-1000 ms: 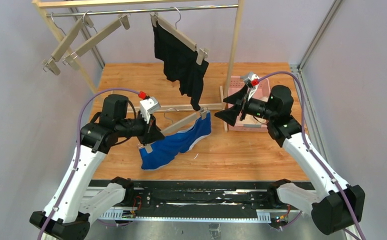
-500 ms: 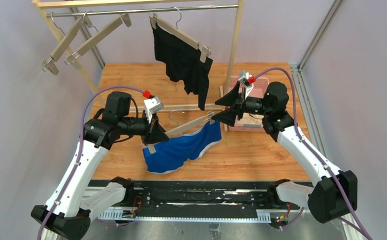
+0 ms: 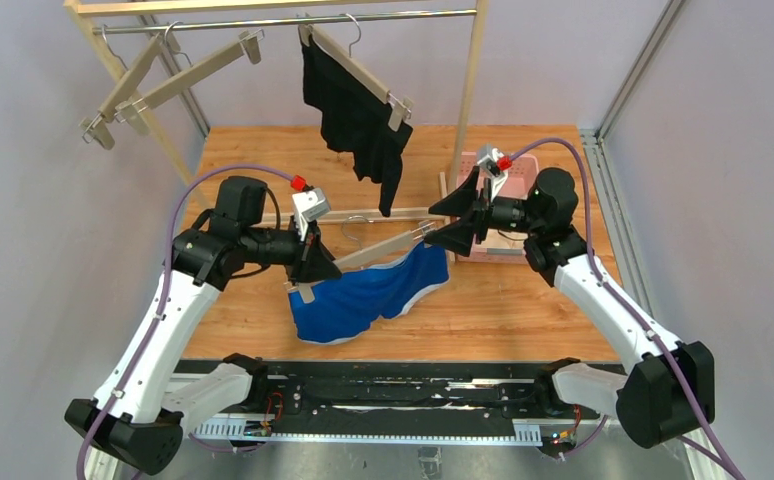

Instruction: Remove the underwear clipped to the hanger

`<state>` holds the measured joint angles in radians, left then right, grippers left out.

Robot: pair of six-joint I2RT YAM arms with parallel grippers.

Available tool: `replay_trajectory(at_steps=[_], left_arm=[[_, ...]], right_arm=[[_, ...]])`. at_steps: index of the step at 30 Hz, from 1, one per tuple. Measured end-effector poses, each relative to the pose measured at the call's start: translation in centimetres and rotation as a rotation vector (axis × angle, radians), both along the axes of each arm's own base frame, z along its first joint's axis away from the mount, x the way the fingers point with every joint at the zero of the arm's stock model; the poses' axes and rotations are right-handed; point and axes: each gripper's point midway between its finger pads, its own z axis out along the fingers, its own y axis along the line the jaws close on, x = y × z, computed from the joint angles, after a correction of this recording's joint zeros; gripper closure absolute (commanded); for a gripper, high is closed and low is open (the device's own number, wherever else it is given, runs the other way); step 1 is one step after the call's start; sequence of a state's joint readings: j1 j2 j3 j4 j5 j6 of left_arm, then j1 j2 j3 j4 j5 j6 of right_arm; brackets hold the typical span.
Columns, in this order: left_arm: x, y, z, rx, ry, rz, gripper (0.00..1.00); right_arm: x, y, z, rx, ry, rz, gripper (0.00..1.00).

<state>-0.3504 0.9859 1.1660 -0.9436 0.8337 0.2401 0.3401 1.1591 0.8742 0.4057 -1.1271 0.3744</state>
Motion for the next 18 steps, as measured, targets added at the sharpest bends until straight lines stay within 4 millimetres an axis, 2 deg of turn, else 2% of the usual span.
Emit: replay_trajectory(at_steps=[11, 17, 18], left_arm=[[0.1, -0.1, 0.6, -0.007, -0.012, -0.003, 1.00], [0.1, -0.3, 0.4, -0.003, -0.001, -0.011, 1.00], [0.1, -0.3, 0.3, -0.003, 0.000, -0.012, 1.00]], right_arm=[[0.1, 0.2, -0.6, 0.012, 0.034, 0.018, 0.27], [0.4, 0.8, -1.0, 0.018, 0.056, 0.030, 0.41], [0.4, 0.9, -1.2, 0.018, 0.062, 0.034, 0.49]])
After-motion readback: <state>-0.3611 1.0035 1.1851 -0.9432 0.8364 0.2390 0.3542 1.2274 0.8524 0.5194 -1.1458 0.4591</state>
